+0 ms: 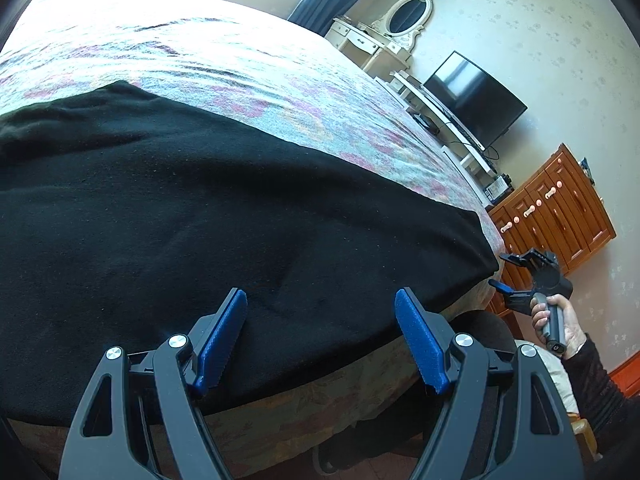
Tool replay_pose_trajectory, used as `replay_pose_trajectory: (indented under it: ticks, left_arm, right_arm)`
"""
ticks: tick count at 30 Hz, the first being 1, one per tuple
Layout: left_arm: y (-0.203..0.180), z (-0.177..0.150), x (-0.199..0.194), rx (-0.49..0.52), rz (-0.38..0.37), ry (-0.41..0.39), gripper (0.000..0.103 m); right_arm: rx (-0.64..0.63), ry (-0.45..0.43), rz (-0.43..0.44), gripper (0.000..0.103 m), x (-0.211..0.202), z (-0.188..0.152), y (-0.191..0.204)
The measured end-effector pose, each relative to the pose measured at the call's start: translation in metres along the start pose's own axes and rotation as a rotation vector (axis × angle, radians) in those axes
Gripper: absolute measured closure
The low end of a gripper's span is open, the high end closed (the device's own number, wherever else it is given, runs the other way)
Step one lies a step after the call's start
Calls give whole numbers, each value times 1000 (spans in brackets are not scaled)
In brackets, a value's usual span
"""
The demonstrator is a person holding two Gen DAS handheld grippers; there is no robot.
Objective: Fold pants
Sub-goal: 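Grasp the end of the black pants leg with the right gripper, then lift the leg end with the right gripper and fold it toward the left gripper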
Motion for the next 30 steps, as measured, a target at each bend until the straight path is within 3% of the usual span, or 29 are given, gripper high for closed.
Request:
replay_pose_trajectory:
  ticks: [1, 2, 3, 8, 12, 15, 16, 17, 19, 20, 22, 26, 30]
  left_arm:
    - [3, 2, -3, -22, -3, -5, 28]
    - [5, 4, -5, -39, -5, -11, 28]
    - [7, 6, -8, -50, -6, -19, 28]
    - [24, 23, -24, -56, 39, -75, 28]
    - [56, 43, -41, -101, 88, -140, 21]
    - [88, 46, -44, -155, 136, -109, 21]
    - [99, 45, -46, -178, 147, -109, 21]
    - [110, 43, -48, -204, 145, -109, 21]
    - [119, 38, -50, -242, 88, -112, 21]
    - [119, 38, -51, -242, 65, -115, 21]
    - [115, 36, -51, -219, 60, -107, 21]
    - [105, 31, -43, -137, 75, -82, 12]
    - [98, 28, -35, -57, 106, -60, 9]
  right_arm:
    - [-1, -1, -9, 56, 4, 0, 1]
    - [-13, 4, -18, 83, 5, -2, 0]
    - [-35, -5, -31, 91, 5, -1, 3]
    - [-99, -35, -54, 92, 6, 2, 11]
    - [-50, -28, -50, 90, 13, -2, -4]
    - [0, -35, -2, 73, 12, -1, -7]
    - [14, -36, 15, 57, 15, 0, -6]
    - [21, -33, 20, 55, 17, 0, -6]
    - [4, -33, -5, 58, 20, 2, -6]
    - [-16, -36, -40, 69, 22, 2, -6]
    - [-43, -47, -71, 75, 21, 1, -5]
    - [-42, -77, -43, 90, 14, 1, 6]
    - [-89, -98, 16, 90, 5, 7, 47]
Point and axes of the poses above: each gripper's, at about its wrist camera, not at the fingertips, and x roughly the way its jaws point, y to its left, z to its top, the point moved 9 cm from there along x, roughly the way its jaws point, and after that the axes turned 5 degrees about z, right-handed, at the moved point
